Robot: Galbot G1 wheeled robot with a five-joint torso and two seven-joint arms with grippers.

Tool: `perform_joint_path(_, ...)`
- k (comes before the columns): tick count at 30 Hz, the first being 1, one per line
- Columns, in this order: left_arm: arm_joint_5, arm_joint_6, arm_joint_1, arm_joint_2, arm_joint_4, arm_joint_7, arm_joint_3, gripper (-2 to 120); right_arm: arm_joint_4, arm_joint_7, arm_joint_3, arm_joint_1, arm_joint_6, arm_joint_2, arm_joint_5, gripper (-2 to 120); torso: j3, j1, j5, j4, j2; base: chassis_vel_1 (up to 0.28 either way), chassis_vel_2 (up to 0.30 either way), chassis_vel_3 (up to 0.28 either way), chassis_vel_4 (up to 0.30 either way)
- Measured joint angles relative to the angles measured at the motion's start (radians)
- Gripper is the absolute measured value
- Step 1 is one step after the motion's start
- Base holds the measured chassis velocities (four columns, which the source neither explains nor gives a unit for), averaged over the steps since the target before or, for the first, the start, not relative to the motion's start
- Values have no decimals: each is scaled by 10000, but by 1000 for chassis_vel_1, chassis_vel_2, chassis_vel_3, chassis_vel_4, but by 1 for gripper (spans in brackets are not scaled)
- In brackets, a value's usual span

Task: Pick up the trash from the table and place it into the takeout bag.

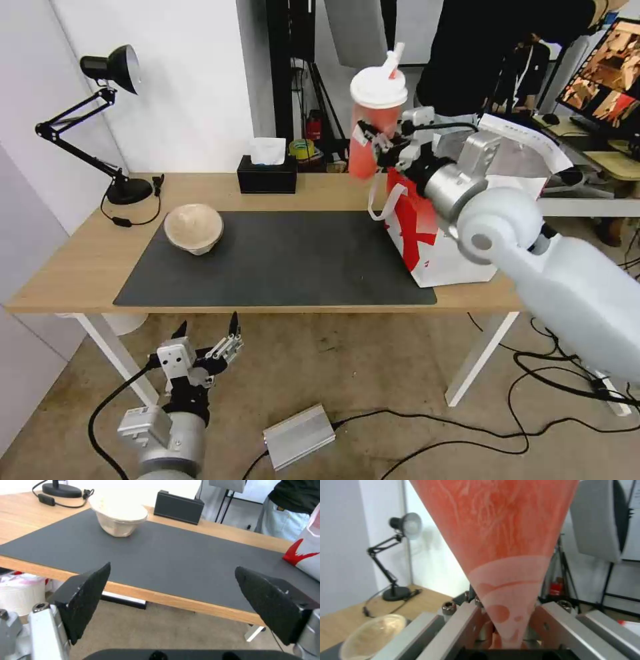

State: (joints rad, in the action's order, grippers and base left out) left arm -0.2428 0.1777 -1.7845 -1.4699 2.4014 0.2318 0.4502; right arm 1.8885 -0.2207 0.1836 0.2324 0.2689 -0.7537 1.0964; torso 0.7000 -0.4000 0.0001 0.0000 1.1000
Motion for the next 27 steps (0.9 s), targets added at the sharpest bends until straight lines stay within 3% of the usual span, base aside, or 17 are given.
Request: perform_joint_path(27, 9, -12, 209, 222, -204, 2, -328, 100, -1172, -459, -1044, -285, 1717, 913, 176, 3, 0, 0, 0, -1, 0, 0, 0, 0, 0)
